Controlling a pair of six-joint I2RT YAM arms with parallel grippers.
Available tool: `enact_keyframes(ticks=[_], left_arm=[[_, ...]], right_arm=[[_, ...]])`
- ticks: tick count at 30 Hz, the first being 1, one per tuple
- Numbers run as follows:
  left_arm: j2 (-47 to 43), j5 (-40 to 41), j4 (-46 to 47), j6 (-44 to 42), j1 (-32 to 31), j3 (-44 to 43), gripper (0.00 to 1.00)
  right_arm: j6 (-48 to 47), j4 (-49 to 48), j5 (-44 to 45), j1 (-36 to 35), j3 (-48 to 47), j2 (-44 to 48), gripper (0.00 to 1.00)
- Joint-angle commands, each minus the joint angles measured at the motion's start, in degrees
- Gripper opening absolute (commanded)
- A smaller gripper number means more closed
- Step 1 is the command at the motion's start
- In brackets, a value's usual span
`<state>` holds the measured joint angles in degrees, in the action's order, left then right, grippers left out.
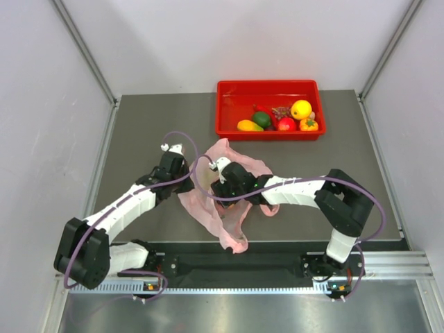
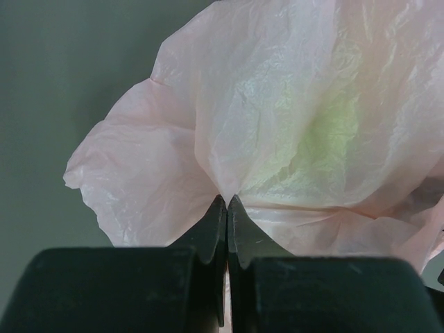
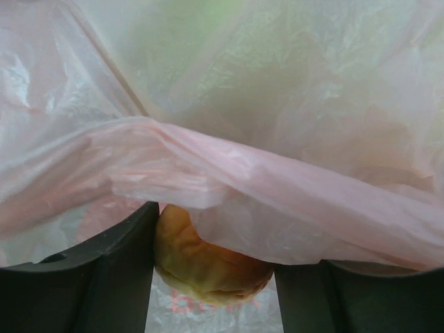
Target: Untie the knot of the plastic bag and take out the fruit
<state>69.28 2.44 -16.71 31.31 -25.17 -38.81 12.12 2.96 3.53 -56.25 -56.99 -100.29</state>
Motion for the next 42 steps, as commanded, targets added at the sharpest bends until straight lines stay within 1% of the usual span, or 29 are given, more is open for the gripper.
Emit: enact_keyframes(ticks=[1,2,4,7,8,9,10,11,12,15,18,21,22,23,24,25,26,27,28,29,30,31,32,34,37,38,40,41,42], left_arm=[[-1.69,-0.15,1.94,-0.99,0.03,-1.1,0.0],[-1.86,-0.06,1.94,-0.9,0.03,-1.1,0.0],[-1.95,-0.15,1.94,-0.9,0.03,-1.1,0.0],[-2.39,0.02,1.77,-0.81,0.12,-1.18,0.0],[-2.48,0.02,1.86,-0.81,0.12,-1.1,0.0],[-2.57,0.11,1.86,-0.81,0.12,-1.27,0.0],[-2.74,0.11,1.86,-0.73,0.21,-1.27,0.0],[-2.66,0.02,1.94,-0.64,0.21,-1.36,0.0],[-2.83,-0.06,2.03,-0.72,0.21,-1.36,0.0],[-3.09,-0.68,2.91,-0.46,0.21,-1.36,0.0],[-3.36,-2.16,3.79,-0.28,0.3,-1.36,0.0],[-4.06,-4.54,5.19,-0.55,0.3,-1.1,0.0],[-4.32,-5.07,5.72,-0.64,0.3,-1.01,0.0],[-4.5,-5.51,5.9,-0.72,0.3,-1.09,0.0],[-4.85,-6.04,6.25,-0.72,0.3,-0.92,0.0],[-5.11,-7.0,6.86,-1.07,0.3,-0.83,0.0],[-5.55,-7.27,6.95,-1.25,0.3,-0.83,0.0],[-5.99,-7.53,6.95,-1.25,0.3,-0.92,0.0],[-6.6,-8.14,7.21,-1.43,0.3,-1.01,0.0],[-6.87,-8.58,7.3,-1.6,0.3,-0.92,0.0],[-7.13,-8.94,7.48,-1.6,0.3,-1.01,0.0],[-7.48,-9.38,7.48,-1.78,0.3,-0.92,0.0],[-7.92,-9.9,7.66,-2.13,0.3,-0.92,0.0],[-8.45,-10.35,7.57,-2.39,0.3,-0.92,0.0],[-9.07,-11.49,7.74,-2.74,0.3,-1.36,0.0],[-9.24,-12.36,7.74,-2.83,0.3,-1.88,0.0],[-9.51,-12.89,7.57,-2.83,0.3,-2.5,0.0],[-9.77,-13.51,7.57,-2.83,0.3,-2.85,0.0],[-10.03,-14.73,7.66,-2.92,0.3,-3.72,0.0]], right_arm=[[-1.31,0.89,-3.09,-1.06,0.91,2.02,0.39],[-1.48,1.34,-3.35,-1.06,2.48,4.81,0.35],[-2.27,2.22,-5.72,-1.06,4.69,8.6,0.32],[-3.94,5.47,-11.42,-1.06,8.82,18.09,0.29],[-4.21,6.69,-14.05,-1.14,9.52,20.55,0.24],[-4.47,10.01,-14.6,-1.06,10.4,25.36,0.2],[-4.73,11.61,-15.13,-1.06,10.67,27.76,0.15],[-5.43,13.54,-15.57,-1.06,10.85,30.04,0.04],[-5.79,16.35,-15.48,-1.06,10.76,34.59,0.0],[-7.72,21.36,-12.86,-0.88,8.75,42.33,0.0],[-10.0,22.35,-8.2,0.0,5.77,47.45,0.0],[-13.96,20.86,-3.99,3.33,2.26,47.82,0.0],[-14.4,18.94,-2.23,4.9,1.37,47.04,0.0],[-15.01,17.62,-2.47,6.92,0.49,46.07,0.0],[-15.28,15.86,-2.56,11.99,-0.91,43.45,0.0],[-13.63,13.85,-1.87,14.74,-1.71,41.51,0.0],[-12.66,11.39,-0.29,20.33,-2.94,39.32,0.0],[-12.47,9.8,0.94,22.48,-5.56,33.99,0.02],[-9.34,8.56,4.0,24.5,-6.98,30.98,0.06],[-8.96,7.86,4.29,26.43,-8.82,27.99,0.09],[-8.78,6.8,4.99,29.41,-12.84,21.43,0.15],[-7.47,6.79,5.95,30.57,-15.14,18.23,0.17],[-7.2,6.88,6.22,32.76,-20.3,11.76,0.09],[-5.89,6.44,8.32,34.09,-24.9,5.92,0.0],[-4.66,6.26,9.83,36.29,-33.77,-4.98,0.0],[-4.13,6.88,9.66,37.43,-39.02,-10.14,0.0],[-3.16,8.63,9.83,38.32,-43.62,-14.65,0.0],[-2.81,8.99,9.92,39.02,-47.47,-18.24,0.01],[-2.63,9.51,9.74,39.37,-49.42,-20.01,0.04]])
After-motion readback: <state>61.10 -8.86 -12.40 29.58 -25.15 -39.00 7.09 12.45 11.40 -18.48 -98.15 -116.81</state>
